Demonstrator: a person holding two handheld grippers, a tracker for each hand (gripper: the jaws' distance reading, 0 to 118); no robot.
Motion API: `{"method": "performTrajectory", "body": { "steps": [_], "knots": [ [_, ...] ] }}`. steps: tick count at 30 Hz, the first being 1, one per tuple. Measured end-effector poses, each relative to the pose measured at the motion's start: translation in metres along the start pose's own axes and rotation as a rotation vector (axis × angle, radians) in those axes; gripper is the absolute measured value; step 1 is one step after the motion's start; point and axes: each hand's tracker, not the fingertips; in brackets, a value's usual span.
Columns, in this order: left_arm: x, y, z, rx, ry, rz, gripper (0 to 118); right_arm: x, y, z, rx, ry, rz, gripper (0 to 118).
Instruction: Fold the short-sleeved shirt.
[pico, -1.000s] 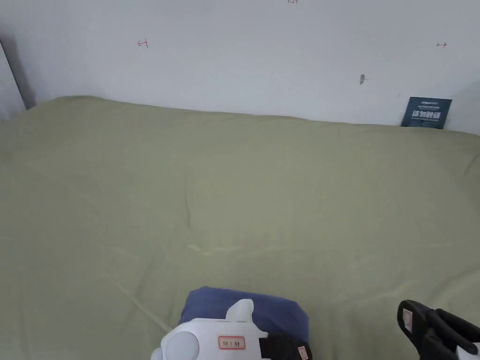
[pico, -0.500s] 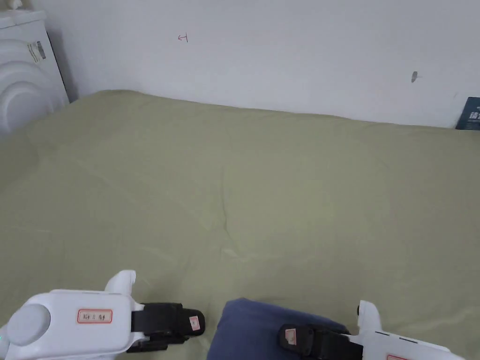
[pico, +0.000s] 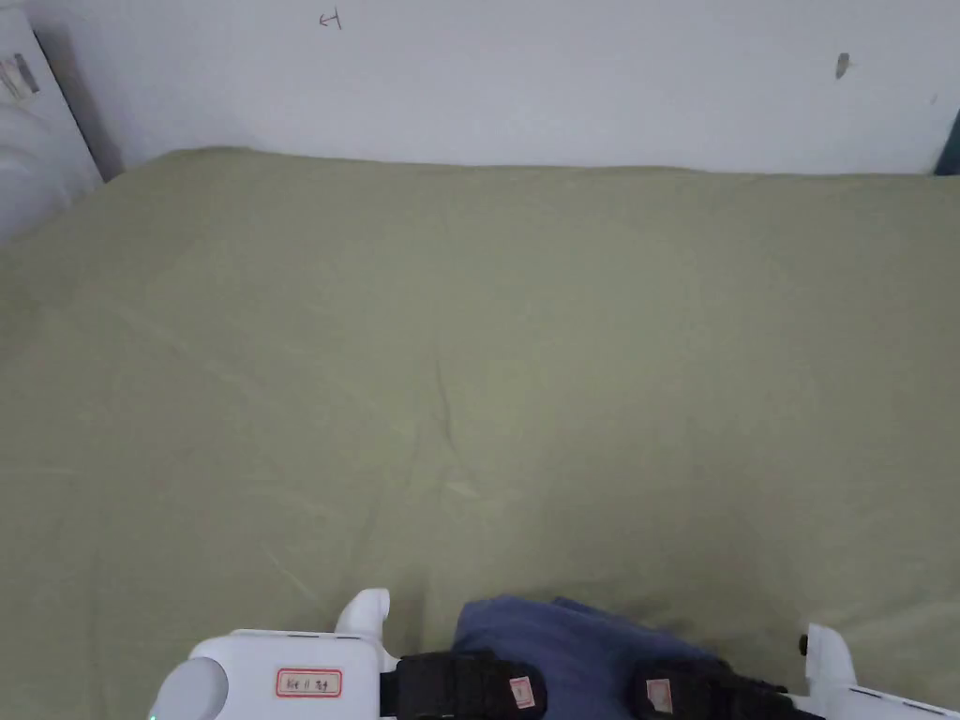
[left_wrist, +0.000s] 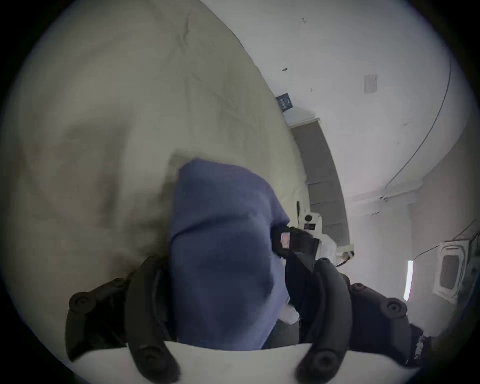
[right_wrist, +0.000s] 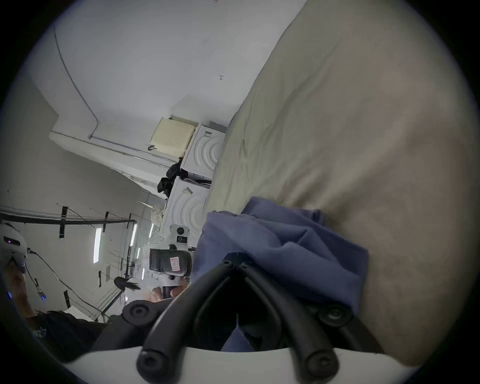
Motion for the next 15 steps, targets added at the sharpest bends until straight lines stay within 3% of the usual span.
{"method": "performTrajectory", "body": {
  "steps": [1,2,4,7,10,13,15],
  "knots": [
    [0.002,0.0,-0.005,0.018,0.024,0.007,69,0.0,0.0,0.0,0.001,-0.003,0.003,0],
    [0.003,-0.003,-0.009,0.028,0.033,0.01,50,-0.001,-0.001,0.001,0.004,-0.006,0.007,0],
    [0.003,-0.004,-0.012,0.029,0.104,0.0,40,-0.005,-0.003,0.001,0.015,-0.019,0.026,0],
    [-0.001,-0.008,-0.008,0.036,0.059,0.037,34,-0.014,-0.004,0.004,0.025,-0.068,0.08,0],
    [0.016,-0.007,-0.002,0.042,0.121,-0.09,29,-0.033,-0.007,0.009,0.048,-0.151,0.172,0],
    [0.017,0.006,0.014,0.043,0.101,-0.062,28,-0.052,-0.007,0.02,0.075,-0.2,0.224,0],
    [0.017,0.019,0.036,0.035,0.156,-0.127,28,-0.061,-0.004,0.03,0.093,-0.209,0.249,0]
  ]
}}
